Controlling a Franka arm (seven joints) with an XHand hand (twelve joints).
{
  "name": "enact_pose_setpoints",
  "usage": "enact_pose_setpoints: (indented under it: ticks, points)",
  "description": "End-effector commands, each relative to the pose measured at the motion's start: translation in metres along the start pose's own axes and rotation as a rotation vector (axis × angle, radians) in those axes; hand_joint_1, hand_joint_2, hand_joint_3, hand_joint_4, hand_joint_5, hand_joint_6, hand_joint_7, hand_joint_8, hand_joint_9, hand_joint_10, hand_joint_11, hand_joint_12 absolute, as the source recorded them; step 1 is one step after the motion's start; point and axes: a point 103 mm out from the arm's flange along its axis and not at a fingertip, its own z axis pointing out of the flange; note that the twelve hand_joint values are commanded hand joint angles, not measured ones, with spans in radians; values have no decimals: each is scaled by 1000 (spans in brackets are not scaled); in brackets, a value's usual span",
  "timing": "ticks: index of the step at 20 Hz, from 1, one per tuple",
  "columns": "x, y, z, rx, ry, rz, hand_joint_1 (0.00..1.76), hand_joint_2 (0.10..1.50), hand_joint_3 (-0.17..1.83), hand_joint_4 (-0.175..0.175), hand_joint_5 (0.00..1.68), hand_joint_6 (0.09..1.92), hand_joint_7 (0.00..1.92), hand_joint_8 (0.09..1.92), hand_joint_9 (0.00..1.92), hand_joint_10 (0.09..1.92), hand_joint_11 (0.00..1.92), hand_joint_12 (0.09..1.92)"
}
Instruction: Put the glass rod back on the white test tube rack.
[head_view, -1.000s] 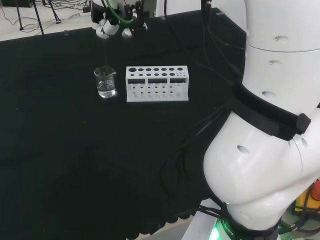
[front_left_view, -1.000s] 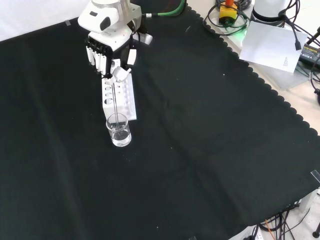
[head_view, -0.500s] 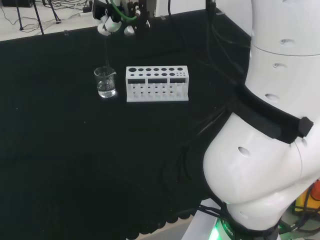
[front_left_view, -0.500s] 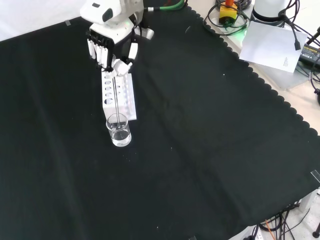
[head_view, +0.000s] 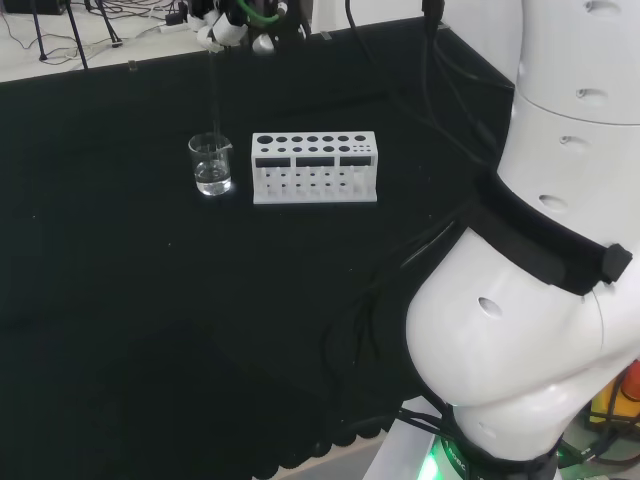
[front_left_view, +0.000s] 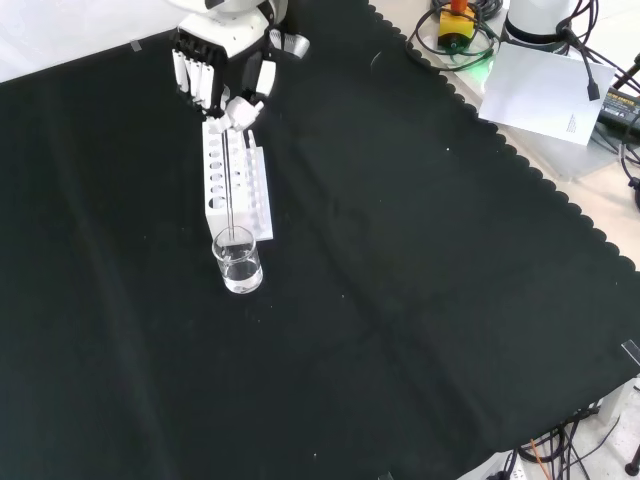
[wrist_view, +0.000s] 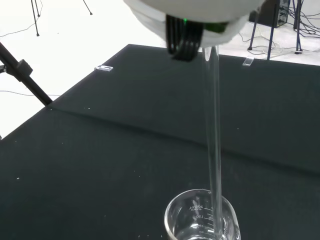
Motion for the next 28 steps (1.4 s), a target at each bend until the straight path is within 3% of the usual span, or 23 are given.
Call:
enact_pose_setpoints:
  ticks: [1,8,13,22,28]
  points:
    - [-6,-12,-24,-10,2,24,1317,738,559,-175,1204,467,1259,941,1648,778,1382,1047]
    - [-20,-29,-41,-15,-21,84,1316,739,556,-175,1204,466,1258,941,1648,779,1382,1048]
    - [-47,-53,-54,-34,-20,135,1316,740,555,-175,1204,465,1258,941,1648,779,1382,1048]
    - [-93,-79,-57,-39,-29,226,1316,740,553,-175,1204,464,1258,941,1647,780,1382,1049]
    - [-111,-92,-54,-37,-28,254,1316,741,552,-175,1205,463,1258,941,1648,780,1382,1049]
